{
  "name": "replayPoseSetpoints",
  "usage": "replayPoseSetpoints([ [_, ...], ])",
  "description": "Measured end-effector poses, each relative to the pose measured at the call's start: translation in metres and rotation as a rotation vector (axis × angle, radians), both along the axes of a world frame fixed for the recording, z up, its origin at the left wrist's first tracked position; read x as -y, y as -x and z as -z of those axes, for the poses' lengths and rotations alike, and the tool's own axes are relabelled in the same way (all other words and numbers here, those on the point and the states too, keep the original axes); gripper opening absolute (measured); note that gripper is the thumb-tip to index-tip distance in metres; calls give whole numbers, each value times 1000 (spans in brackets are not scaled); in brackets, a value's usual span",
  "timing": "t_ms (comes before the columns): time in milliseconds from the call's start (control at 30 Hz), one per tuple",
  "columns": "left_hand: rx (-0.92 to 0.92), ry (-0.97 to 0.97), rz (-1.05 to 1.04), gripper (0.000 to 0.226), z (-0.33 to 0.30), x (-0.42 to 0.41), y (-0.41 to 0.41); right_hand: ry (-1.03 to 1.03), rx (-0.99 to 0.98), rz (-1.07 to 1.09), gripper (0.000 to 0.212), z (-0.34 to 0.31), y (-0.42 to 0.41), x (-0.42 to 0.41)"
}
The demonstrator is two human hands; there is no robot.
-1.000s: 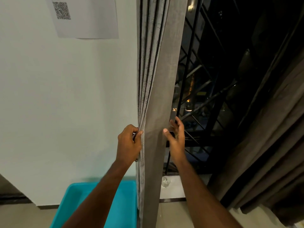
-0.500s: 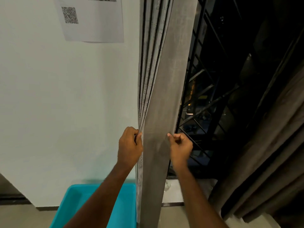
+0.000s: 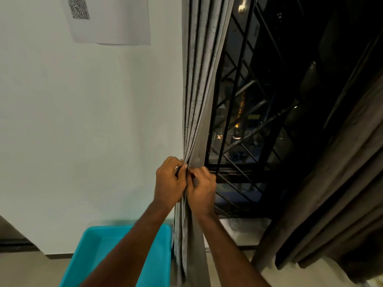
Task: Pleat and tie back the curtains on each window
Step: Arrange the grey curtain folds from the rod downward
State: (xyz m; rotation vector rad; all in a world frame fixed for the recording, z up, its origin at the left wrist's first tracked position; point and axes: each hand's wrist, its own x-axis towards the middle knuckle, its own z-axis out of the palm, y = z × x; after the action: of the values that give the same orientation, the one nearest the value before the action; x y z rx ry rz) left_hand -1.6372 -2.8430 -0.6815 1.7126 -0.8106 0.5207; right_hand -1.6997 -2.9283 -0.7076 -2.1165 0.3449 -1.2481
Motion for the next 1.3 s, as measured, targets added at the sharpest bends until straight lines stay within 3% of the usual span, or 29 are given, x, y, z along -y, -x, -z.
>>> replayPoseSetpoints([
  [233, -54, 14, 41, 20, -8, -6, 1, -34, -37, -120, 26, 7, 5, -10],
  [367, -44, -1, 2, 21, -12, -14, -5, -80, -47, -333, 21, 6, 13, -11],
  [433, -25, -25, -4, 18, -11, -23, -9, -180, -41, -331, 26, 4, 15, -2],
  [533, -50, -54, -30, 14, -9, -35, -15, -420, 23, -130, 39, -1, 3, 26],
  [667, -62, -84, -49, 12, -9, -42, -19, -630, -109, -232, 52, -19, -17, 53],
  [833, -66, -106, -75, 12, -7, -42, -16, -507, -52, -176, 19, -18, -23, 50],
  [967, -31, -132, -116, 19, -5, -37, -15, -463, 95, -21, 17, -7, -9, 36],
  [1067, -26, -141, -114, 18, -3, -31, -17, -367, 90, 3, 8, -2, -1, 24],
  [1167, -33, -134, -122, 15, -2, -29, -18, -369, 118, 73, 23, 0, 4, 26],
  [1300, -36, -125, -97, 13, -2, -28, -22, -155, 41, 12, 24, 3, 5, 33],
])
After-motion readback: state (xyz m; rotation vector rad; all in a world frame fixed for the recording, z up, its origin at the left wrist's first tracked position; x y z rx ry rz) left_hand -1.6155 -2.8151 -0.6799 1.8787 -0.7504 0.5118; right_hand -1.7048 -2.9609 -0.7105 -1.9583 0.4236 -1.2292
